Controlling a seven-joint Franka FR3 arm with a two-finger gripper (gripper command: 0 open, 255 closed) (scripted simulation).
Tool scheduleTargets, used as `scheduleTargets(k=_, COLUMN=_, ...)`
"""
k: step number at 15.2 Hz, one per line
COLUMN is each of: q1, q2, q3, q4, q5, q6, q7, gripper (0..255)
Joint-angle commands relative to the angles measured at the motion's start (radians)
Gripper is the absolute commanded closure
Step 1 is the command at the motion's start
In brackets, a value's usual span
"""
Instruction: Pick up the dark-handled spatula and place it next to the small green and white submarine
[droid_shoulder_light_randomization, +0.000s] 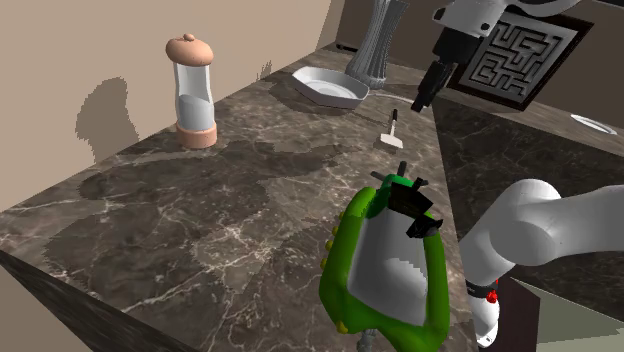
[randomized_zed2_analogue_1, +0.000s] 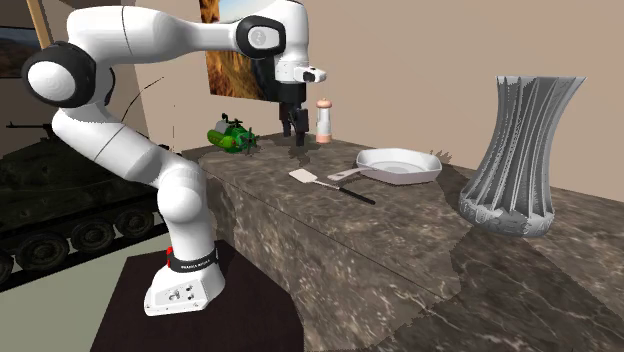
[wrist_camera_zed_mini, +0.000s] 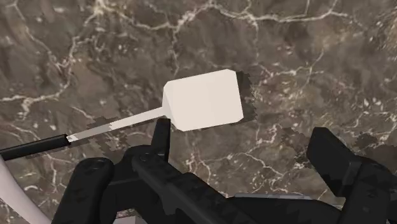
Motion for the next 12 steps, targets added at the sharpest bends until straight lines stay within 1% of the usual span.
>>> scheduleTargets(k=1, q1=0.0, q2=0.0, q3=0.0, q4=0.0, q5=0.0, q6=0.0, q7=0.0, gripper=0)
scheduleTargets(k=4, q1=-0.109, q2=0.075, q3=0.064, q4=-0.003, q5=0.011, q6=0.096, q7=0.27, gripper=0)
scheduleTargets(k=7, q1=-0.221, q2=0.144, q3=0.12, q4=-0.001, q5=0.007, q6=0.174, q7=0.54, gripper=0)
scheduleTargets(k=12, q1=-0.404, q2=0.229, q3=0.192, q4=-0.002, q5=-0.024, q6=0.261, q7=0.99, gripper=0)
